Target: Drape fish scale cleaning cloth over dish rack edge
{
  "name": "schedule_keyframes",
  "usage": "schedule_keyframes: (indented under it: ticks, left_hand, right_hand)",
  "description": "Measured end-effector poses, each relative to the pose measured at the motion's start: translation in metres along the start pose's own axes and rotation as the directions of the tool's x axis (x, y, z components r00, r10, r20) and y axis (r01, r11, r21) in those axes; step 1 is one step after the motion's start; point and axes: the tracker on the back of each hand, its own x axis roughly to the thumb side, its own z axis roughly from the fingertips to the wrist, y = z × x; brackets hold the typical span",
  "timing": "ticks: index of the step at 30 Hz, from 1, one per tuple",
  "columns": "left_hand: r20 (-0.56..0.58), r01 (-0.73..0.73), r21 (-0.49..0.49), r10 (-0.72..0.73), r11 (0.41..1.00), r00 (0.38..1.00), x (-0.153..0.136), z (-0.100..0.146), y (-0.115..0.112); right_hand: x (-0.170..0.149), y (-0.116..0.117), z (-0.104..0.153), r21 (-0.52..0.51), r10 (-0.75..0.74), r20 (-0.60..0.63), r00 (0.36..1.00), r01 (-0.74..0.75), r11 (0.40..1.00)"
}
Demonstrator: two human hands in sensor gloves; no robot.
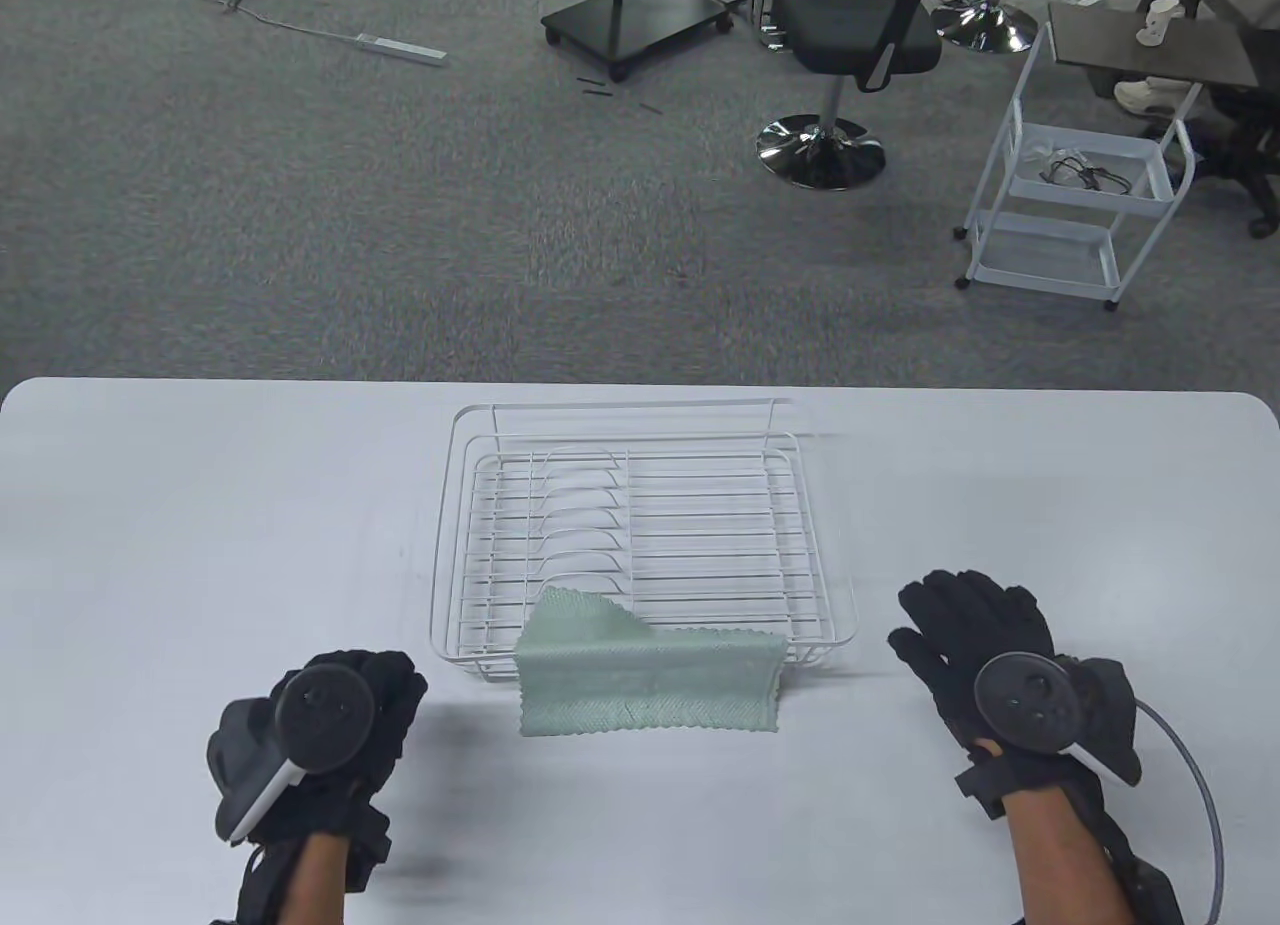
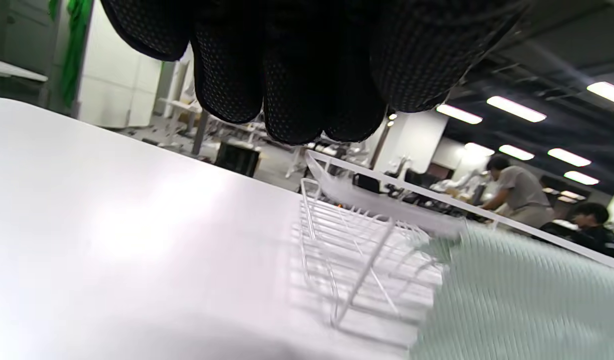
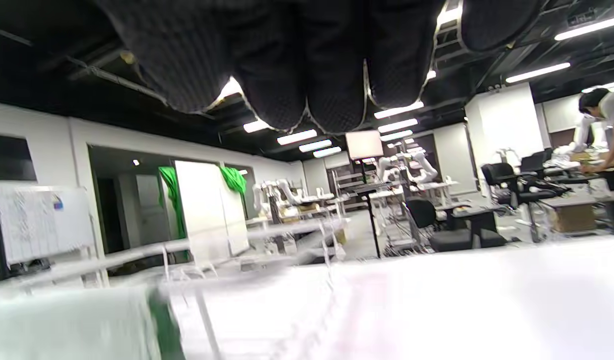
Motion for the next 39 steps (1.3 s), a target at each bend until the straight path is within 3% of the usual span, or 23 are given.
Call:
schedule_keyframes:
  ticks: [2, 5, 7, 10, 16, 33, 39]
  left_hand:
    - [0.020, 0.008, 0.053, -0.009, 0.999, 1.000, 0.000, 0.005, -0.016]
    - [0.019, 0.055, 0.025, -0.055, 0.998, 0.998, 0.001, 0.002, -0.027]
    - [0.036, 0.091, 0.010, -0.091, 0.996, 0.995, -0.001, -0.001, -0.035]
    - [0.045, 0.070, -0.103, -0.066, 0.992, 0.997, -0.007, -0.006, -0.043]
    - [0.051, 0.034, -0.182, -0.026, 0.983, 0.998, -0.009, -0.012, -0.050]
    - [0.003, 0.022, -0.209, -0.022, 0.978, 1.000, -0.014, -0.012, -0.046]
    - [-0.036, 0.023, -0.268, -0.034, 0.963, 0.999, -0.021, -0.012, -0.051]
  right_hand:
    - [-0.009, 0.019, 0.008, 0.031, 0.020, -0.020, 1.000, -0.020, 0.999]
    - [-0.023, 0.053, 0.014, 0.071, 0.055, -0.041, 0.998, -0.052, 0.996]
    - [-0.030, 0.062, 0.012, 0.154, 0.005, -0.075, 0.997, 0.007, 0.988]
    - [-0.035, 0.067, 0.011, 0.155, 0.002, -0.086, 0.996, 0.011, 0.988]
    - [-0.040, 0.082, 0.015, 0.279, 0.004, -0.127, 0.992, 0.032, 0.960]
    - [-0.042, 0.086, 0.012, 0.274, -0.020, -0.122, 0.992, 0.054, 0.960]
    - [-0.040, 0.088, 0.012, 0.275, -0.026, -0.116, 0.993, 0.057, 0.960]
